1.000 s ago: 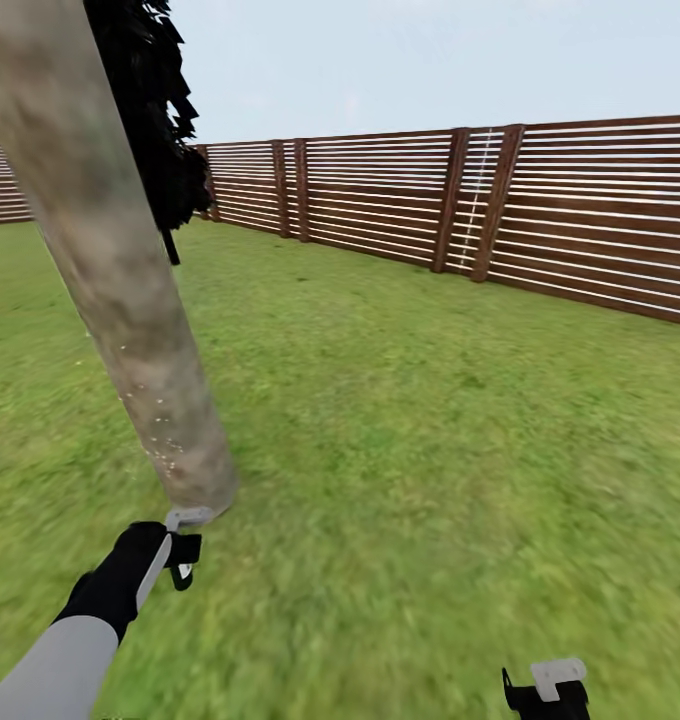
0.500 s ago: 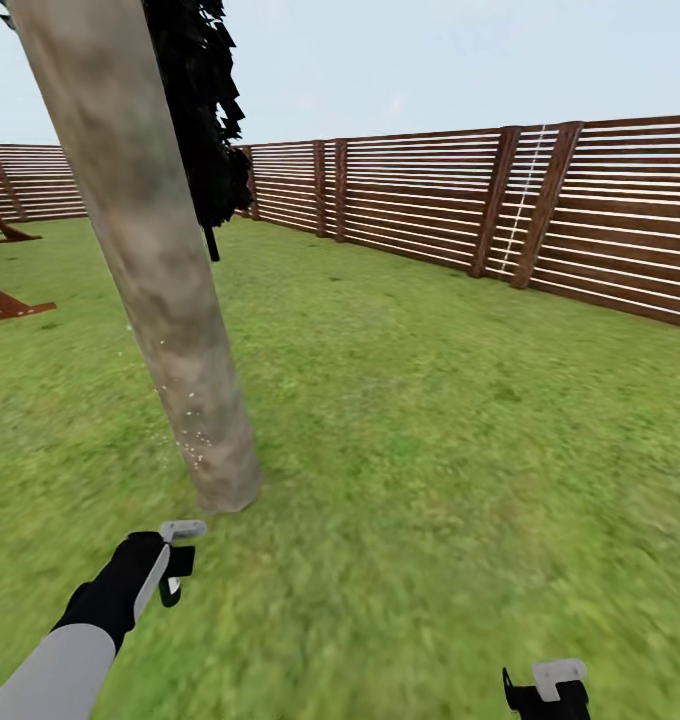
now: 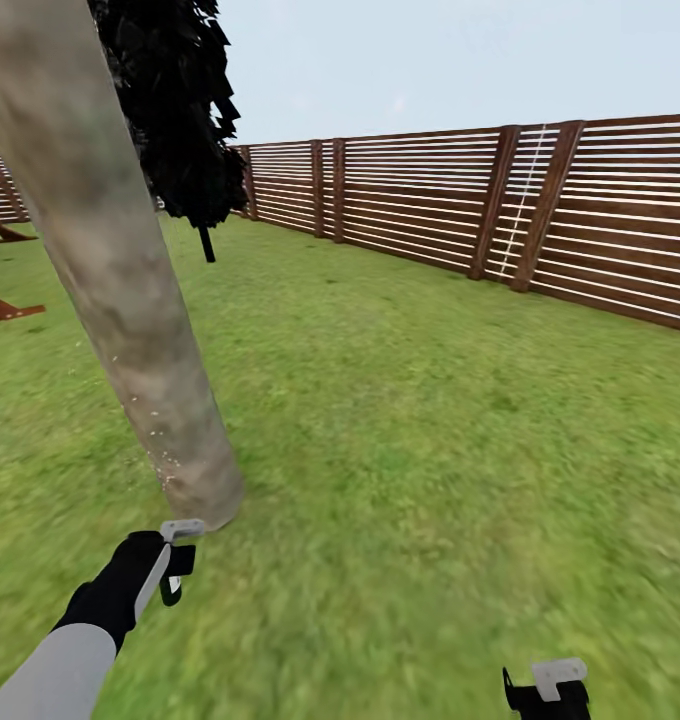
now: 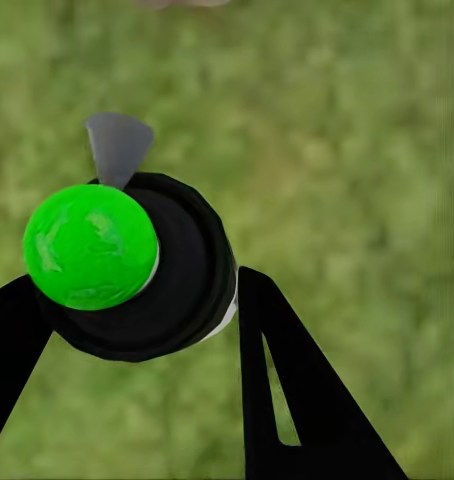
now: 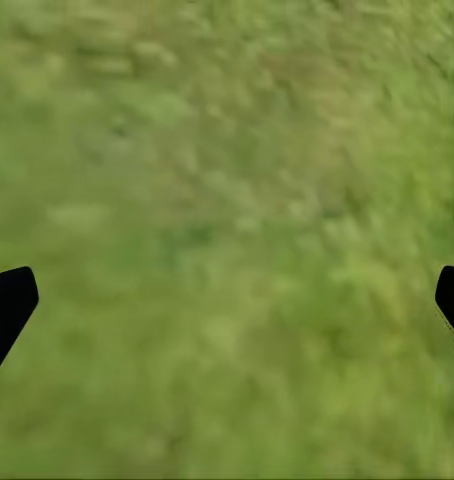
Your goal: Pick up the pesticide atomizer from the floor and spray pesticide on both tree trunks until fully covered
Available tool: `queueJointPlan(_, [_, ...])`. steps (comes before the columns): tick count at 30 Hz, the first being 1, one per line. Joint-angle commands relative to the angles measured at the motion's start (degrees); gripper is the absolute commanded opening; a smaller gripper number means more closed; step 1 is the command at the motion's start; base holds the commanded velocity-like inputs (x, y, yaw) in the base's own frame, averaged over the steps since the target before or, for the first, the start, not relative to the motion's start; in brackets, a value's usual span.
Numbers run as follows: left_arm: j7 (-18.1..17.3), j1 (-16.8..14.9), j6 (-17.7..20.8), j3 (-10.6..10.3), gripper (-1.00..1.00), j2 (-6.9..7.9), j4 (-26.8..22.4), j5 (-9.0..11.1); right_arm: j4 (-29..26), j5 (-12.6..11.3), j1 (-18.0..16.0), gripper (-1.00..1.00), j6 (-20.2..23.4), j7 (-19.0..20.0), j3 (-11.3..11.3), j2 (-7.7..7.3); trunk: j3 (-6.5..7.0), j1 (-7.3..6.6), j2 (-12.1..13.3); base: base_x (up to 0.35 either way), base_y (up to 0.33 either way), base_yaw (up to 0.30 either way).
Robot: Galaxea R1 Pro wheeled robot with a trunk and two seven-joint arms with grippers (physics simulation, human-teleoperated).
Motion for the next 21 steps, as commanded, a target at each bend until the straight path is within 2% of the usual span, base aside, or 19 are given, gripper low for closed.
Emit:
queueJointPlan(1, [0.4, 0.0, 0.3, 0.0, -1.00, -0.02, -0.1, -0.3, 0.1, 0.6, 0.0, 1.00, -0.2, -0.3, -0.3, 0.02, -0.05, 0.02, 0.0, 0.237, -0.187, 0.192])
queueJointPlan(5, [0.4, 0.0, -0.1, 0.0, -1.00, -0.13, -0.1, -0.3, 0.1, 0.6, 0.0, 1.00, -0.2, -0.3, -0.3, 0.07, -0.05, 0.02, 0.0, 0.196, -0.211, 0.264])
queueJointPlan(15, [0.3, 0.0, -0.2, 0.0, -1.00, -0.28, 0.1, -0.2, 0.1, 0.6, 0.0, 1.00, -0.2, -0.3, -0.3, 0.09, -0.05, 0.02, 0.0, 0.031, -0.270, 0.273])
queueJointPlan(21, [0.4, 0.0, -0.2, 0.1, -1.00, -0.25, -0.1, -0.2, 0.1, 0.6, 0.0, 1.00, -0.2, -0.3, -0.3, 0.09, -0.05, 0.02, 0.0, 0.169, -0.242, 0.038])
